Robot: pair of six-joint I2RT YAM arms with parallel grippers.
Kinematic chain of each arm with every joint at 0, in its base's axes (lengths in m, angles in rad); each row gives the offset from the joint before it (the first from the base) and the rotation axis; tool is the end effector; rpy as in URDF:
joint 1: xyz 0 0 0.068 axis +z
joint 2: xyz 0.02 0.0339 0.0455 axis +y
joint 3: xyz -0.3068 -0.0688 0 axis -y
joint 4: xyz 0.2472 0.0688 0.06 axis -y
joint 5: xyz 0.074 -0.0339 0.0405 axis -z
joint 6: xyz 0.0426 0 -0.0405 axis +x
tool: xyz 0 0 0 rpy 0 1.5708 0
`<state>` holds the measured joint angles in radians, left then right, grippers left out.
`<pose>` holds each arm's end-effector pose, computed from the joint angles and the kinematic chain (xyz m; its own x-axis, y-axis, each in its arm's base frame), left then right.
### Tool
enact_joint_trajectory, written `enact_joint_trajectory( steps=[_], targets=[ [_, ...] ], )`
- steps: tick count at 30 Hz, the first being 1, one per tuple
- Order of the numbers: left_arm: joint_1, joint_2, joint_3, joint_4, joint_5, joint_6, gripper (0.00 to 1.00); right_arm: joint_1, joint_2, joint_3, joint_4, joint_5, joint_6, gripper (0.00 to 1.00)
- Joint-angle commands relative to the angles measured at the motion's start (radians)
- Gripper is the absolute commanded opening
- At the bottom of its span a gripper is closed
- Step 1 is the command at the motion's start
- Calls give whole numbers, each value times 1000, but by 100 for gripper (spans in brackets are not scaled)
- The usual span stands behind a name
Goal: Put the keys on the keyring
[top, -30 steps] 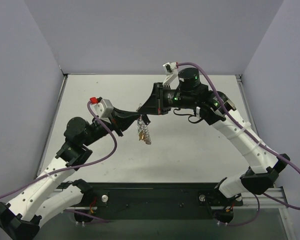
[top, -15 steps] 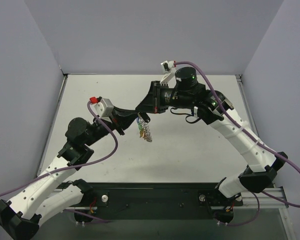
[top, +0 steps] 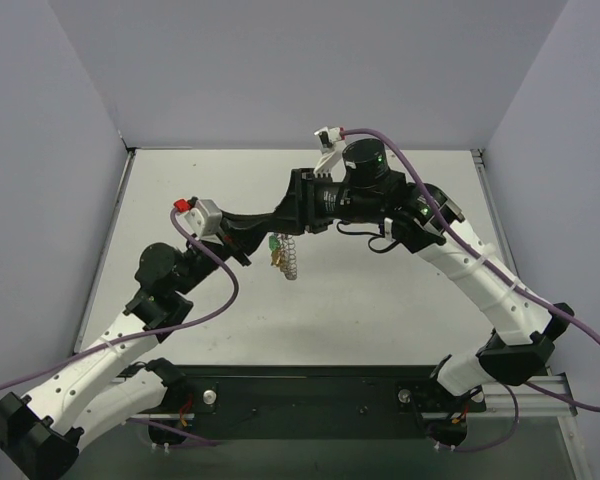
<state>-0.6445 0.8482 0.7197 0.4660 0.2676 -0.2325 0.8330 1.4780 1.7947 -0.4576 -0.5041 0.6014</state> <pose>0.1360 -0.1163 0.4096 0.0781 -0.3367 -0.9384 0.8189 0.5585 -0.1322 0.1987 0.2491 0.5374 -0.6265 0.0473 -0.7780 -0.7460 0.2527 0.6161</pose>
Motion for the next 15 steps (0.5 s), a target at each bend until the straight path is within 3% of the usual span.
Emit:
enact_joint_trajectory(
  steps=[1,15],
  targets=[
    [2,-15,-20,209,-56,4,0,15,-5,35,-13,-4,-23,36],
    [2,-14,-77,272,-65,22,0,18,-50,17,-13,61,-81,49]
  ],
)
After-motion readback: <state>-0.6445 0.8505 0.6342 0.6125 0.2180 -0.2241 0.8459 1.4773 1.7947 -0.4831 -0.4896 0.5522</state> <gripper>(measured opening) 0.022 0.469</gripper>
